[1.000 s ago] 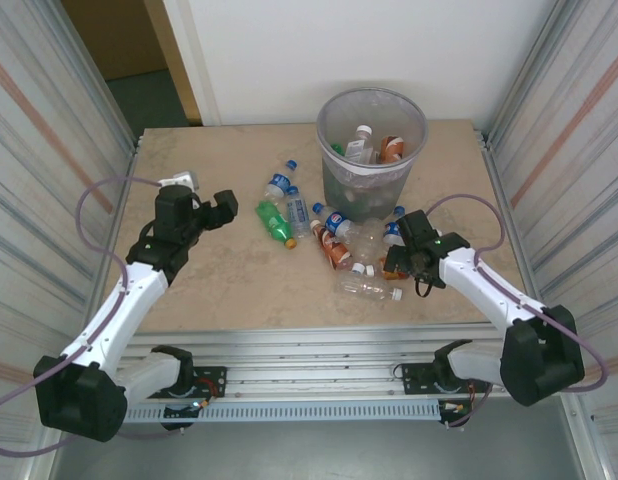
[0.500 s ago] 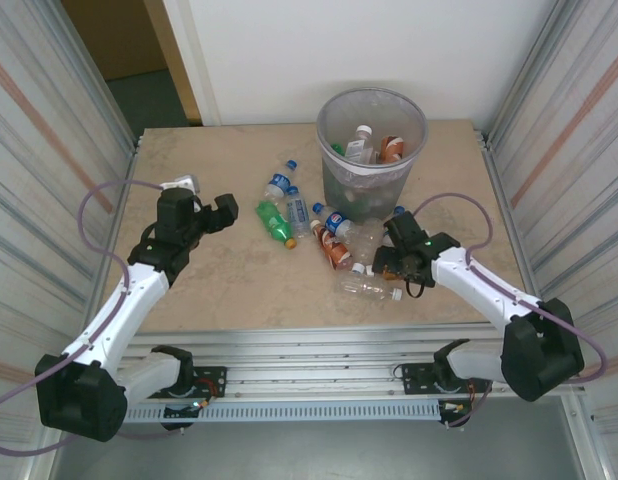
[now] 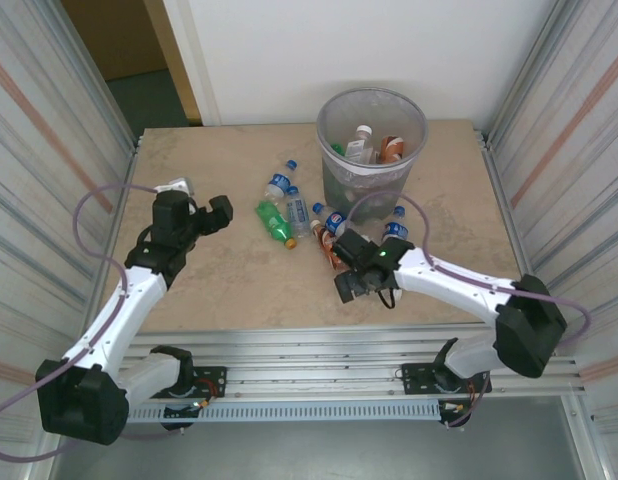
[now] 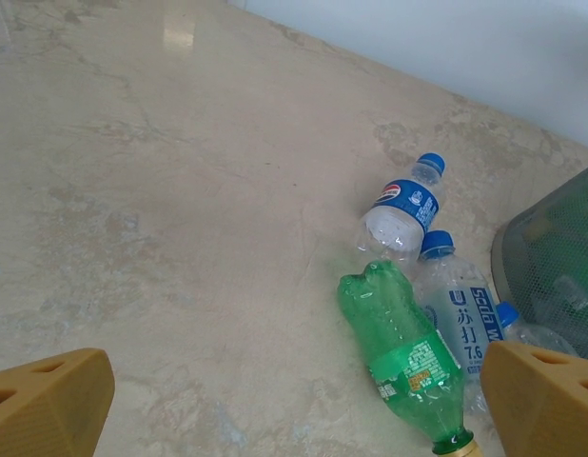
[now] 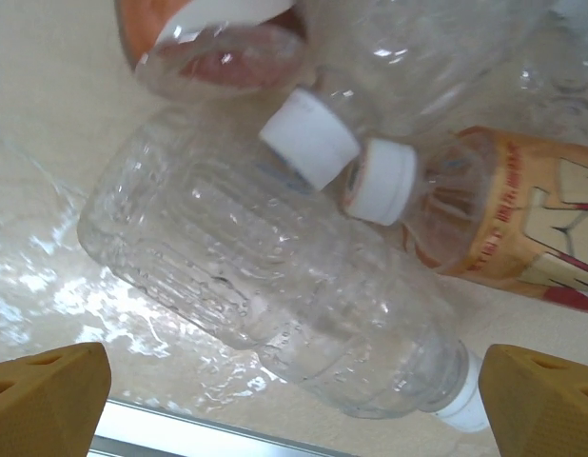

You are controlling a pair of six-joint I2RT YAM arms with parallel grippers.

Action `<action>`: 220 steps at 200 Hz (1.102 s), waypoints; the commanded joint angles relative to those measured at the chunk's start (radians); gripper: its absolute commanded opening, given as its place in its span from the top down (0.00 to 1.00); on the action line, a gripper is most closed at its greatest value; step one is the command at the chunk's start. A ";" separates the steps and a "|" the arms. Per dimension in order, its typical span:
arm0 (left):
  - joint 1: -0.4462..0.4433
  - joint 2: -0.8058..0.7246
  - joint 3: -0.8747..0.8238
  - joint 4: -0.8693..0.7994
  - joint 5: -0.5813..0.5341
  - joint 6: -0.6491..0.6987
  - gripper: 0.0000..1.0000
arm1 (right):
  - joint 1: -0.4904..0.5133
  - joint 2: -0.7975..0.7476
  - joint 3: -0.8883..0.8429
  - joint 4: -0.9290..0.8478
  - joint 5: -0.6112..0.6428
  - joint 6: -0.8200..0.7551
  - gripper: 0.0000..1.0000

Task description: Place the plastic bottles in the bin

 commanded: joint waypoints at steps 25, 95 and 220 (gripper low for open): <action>0.023 -0.043 -0.015 -0.001 0.003 -0.026 0.01 | 0.053 0.132 0.084 -0.075 0.122 -0.124 0.02; 0.050 -0.068 -0.018 -0.004 0.018 -0.034 0.01 | 0.048 0.266 0.120 -0.067 0.138 -0.187 0.00; 0.071 -0.068 -0.029 0.005 0.036 -0.043 0.01 | 0.063 0.351 0.132 0.046 -0.068 -0.228 0.26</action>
